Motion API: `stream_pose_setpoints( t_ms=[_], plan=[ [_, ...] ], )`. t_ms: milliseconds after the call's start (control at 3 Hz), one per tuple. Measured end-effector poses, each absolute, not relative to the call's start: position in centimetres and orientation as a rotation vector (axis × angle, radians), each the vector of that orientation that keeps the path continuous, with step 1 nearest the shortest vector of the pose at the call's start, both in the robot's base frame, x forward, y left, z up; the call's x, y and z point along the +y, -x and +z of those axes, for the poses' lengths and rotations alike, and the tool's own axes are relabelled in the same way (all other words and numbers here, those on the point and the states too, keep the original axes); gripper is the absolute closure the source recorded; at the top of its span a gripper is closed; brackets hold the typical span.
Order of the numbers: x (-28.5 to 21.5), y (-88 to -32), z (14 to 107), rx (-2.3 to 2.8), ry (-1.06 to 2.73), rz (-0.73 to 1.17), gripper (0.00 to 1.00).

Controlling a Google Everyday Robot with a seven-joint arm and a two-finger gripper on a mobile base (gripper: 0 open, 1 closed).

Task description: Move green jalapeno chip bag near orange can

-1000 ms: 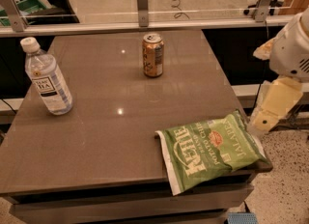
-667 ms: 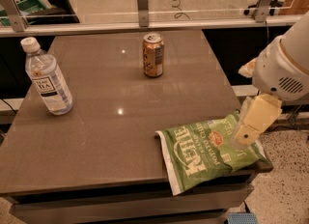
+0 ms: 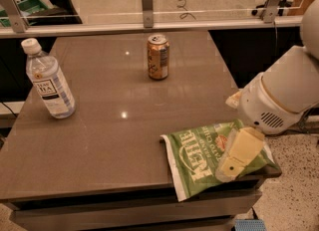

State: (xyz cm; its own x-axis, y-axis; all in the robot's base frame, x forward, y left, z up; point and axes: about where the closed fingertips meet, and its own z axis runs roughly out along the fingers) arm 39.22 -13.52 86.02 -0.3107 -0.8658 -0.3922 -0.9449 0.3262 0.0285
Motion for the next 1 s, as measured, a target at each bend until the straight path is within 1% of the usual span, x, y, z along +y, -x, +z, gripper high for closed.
stream_pose_setpoints(
  t_ms=[333, 1000],
  plan=[
    [-13.28, -38.4, 84.22, 2.282, 1.628, 0.396, 0.18],
    [-13.89, -39.0, 84.02, 2.257, 1.628, 0.384, 0.64]
  ],
)
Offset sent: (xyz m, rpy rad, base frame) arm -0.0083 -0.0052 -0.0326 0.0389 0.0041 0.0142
